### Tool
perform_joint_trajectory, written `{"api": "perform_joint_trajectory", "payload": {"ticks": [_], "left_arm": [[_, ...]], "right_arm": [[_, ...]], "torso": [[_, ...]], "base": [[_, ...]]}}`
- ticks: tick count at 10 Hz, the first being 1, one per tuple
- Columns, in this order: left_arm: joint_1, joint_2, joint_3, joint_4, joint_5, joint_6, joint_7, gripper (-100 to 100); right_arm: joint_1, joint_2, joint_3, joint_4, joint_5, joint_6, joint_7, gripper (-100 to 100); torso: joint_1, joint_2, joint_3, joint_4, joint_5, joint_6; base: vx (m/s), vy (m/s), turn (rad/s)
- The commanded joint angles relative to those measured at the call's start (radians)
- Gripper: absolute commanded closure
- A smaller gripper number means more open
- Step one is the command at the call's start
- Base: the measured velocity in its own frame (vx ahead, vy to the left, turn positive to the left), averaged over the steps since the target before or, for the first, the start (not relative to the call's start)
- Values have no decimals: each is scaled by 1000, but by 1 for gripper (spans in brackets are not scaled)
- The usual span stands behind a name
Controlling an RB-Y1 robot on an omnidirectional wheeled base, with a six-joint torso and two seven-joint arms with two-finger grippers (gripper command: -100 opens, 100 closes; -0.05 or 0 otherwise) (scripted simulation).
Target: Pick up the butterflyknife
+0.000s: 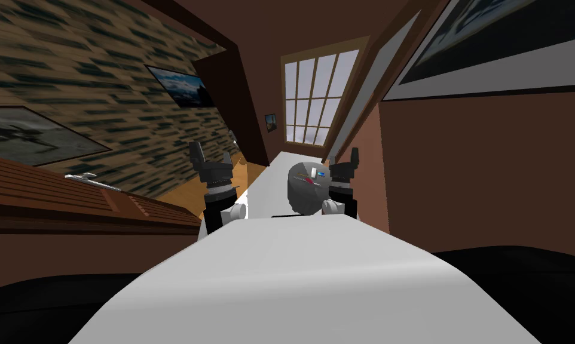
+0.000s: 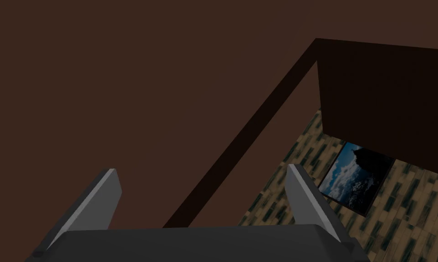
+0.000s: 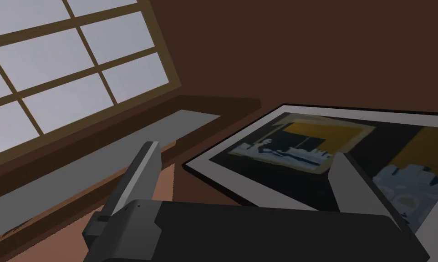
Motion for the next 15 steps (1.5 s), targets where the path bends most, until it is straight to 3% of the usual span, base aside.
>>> {"api": "perform_joint_trajectory", "payload": {"ticks": [1,7,8,12,13,15], "left_arm": [[0,0,0,0,0,0,0,0],[0,0,0,0,0,0,0,0],[0,0,0,0,0,0,0,0],[0,0,0,0,0,0,0,0],[0,0,0,0,0,0,0,0],[0,0,0,0,0,0,0,0]], "right_arm": [[2,-44,1,7,8,2,0,-100],[21,-218,16,69,78,17,3,-100],[21,-230,16,69,78,17,3,-100],[38,-352,39,132,151,30,5,-100],[38,-359,39,132,151,30,5,-100],[52,-427,62,184,209,40,5,-100]], "torso": [[0,0,0,0,0,0],[2,3,2,1,0,0],[3,3,2,1,1,0],[3,2,1,1,1,0],[3,2,1,0,1,0],[2,1,0,0,1,0]], "base": [[-16,13,7],[-45,39,23],[-37,39,14],[-35,48,52],[-11,36,38],[-11,53,105]]}}
